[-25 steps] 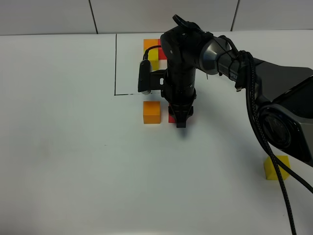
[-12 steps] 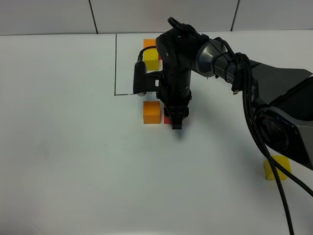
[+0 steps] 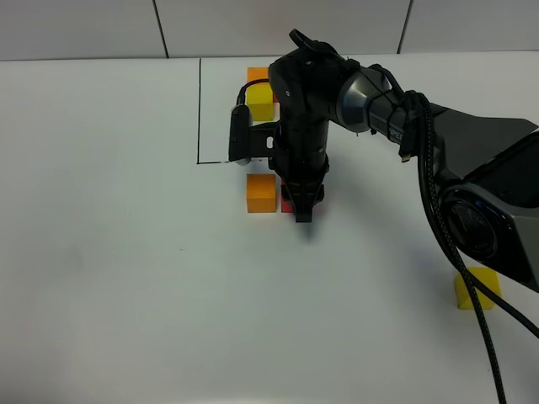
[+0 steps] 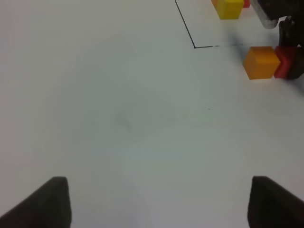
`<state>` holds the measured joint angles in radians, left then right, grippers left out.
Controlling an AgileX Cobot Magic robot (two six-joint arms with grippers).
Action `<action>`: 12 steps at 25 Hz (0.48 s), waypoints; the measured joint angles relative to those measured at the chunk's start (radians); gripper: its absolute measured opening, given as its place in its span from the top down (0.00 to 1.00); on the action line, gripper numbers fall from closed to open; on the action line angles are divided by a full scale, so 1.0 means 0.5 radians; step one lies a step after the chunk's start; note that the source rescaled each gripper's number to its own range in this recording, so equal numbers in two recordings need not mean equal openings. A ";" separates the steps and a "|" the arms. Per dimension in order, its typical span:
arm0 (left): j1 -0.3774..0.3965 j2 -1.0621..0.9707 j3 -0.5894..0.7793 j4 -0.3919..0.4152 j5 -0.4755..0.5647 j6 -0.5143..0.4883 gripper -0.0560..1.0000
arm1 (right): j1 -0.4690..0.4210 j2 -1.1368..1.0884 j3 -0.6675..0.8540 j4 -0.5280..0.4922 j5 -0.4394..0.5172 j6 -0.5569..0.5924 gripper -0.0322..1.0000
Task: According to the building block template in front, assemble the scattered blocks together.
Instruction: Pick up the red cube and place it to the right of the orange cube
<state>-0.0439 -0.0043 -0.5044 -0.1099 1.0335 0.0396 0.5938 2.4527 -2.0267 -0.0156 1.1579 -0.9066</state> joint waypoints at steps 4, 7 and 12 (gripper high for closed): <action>0.000 0.000 0.000 0.000 0.000 0.000 0.20 | 0.001 0.000 0.000 0.031 -0.033 0.000 0.95; 0.000 0.000 0.000 0.000 0.000 0.000 0.20 | 0.001 0.000 0.000 0.031 -0.044 0.000 0.95; 0.000 0.000 0.000 0.000 0.000 0.000 0.20 | 0.002 0.000 0.000 0.031 -0.044 0.000 0.95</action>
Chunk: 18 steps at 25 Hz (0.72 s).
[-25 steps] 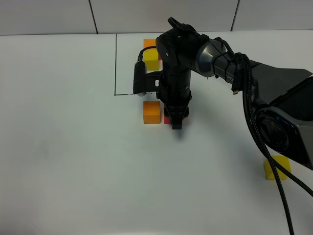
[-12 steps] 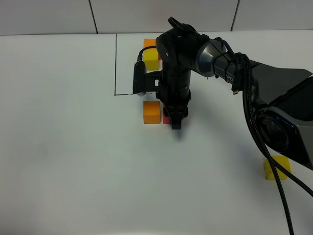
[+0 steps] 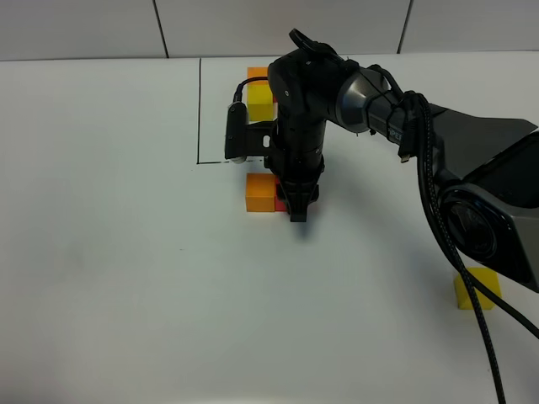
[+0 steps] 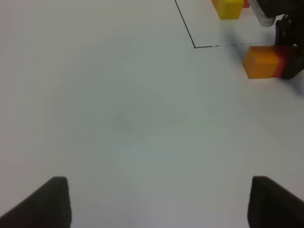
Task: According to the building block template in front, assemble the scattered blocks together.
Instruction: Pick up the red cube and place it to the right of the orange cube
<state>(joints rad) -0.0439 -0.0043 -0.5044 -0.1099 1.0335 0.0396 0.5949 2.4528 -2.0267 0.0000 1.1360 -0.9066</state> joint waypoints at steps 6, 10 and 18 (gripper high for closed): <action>0.000 0.000 0.000 0.000 0.000 0.000 0.20 | 0.010 0.000 0.000 -0.022 0.004 -0.068 0.95; 0.000 0.000 0.000 0.000 0.000 0.000 0.20 | 0.010 0.000 0.000 -0.024 0.008 -0.097 0.95; 0.000 0.000 0.000 0.000 0.000 0.000 0.20 | 0.010 0.002 0.000 -0.024 0.004 -0.104 0.95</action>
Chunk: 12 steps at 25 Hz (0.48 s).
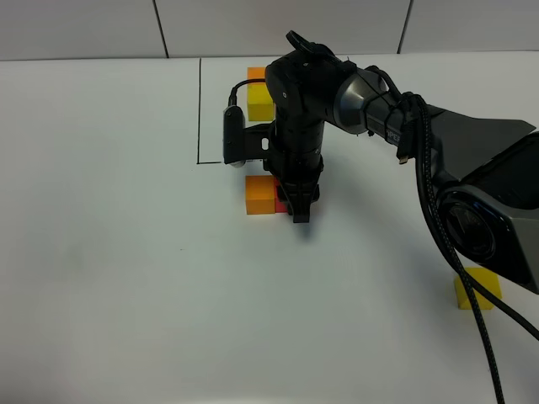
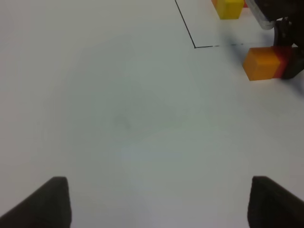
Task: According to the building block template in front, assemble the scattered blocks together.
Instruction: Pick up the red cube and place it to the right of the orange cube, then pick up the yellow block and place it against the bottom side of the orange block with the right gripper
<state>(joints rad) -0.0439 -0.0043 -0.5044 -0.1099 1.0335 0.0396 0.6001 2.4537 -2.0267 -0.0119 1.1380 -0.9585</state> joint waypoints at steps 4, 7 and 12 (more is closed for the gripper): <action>0.000 0.000 0.000 0.000 0.000 0.000 0.20 | 0.000 0.005 -0.002 0.000 0.000 0.000 0.95; 0.000 0.000 0.000 0.000 0.000 0.000 0.20 | 0.001 0.006 -0.004 -0.007 0.004 -0.022 0.95; 0.000 0.000 0.000 0.000 0.000 0.000 0.20 | 0.004 0.014 -0.005 -0.069 0.015 -0.024 0.79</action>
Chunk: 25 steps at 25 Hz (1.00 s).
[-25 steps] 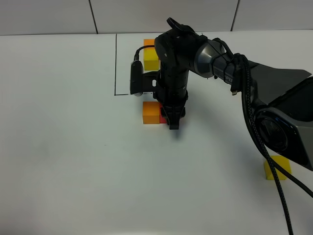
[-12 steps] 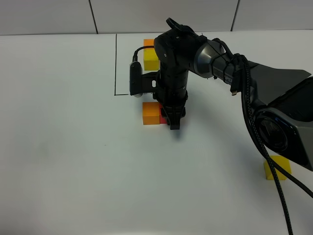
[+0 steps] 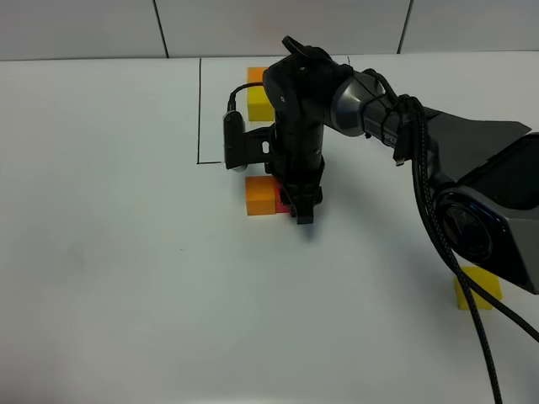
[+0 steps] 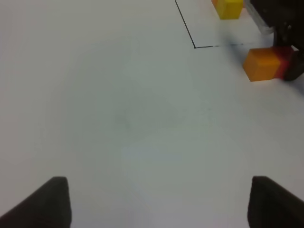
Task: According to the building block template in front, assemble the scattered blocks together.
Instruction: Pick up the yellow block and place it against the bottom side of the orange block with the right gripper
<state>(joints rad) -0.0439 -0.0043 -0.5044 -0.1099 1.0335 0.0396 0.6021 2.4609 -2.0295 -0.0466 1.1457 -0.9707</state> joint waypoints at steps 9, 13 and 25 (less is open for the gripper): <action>0.000 0.000 0.000 0.000 0.002 0.000 0.20 | -0.026 -0.111 0.011 -0.158 0.095 0.379 0.00; 0.000 0.000 0.000 0.000 0.002 0.000 0.20 | -0.133 -0.258 0.026 -0.162 0.124 0.688 0.02; 0.000 0.000 0.000 0.043 0.002 0.000 0.20 | -0.473 -1.191 1.545 -0.197 -0.368 1.796 0.07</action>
<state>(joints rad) -0.0439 -0.0043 -0.5044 -0.0884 1.0345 0.0396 0.3654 1.8656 -1.2572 -0.1449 0.9618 -0.0728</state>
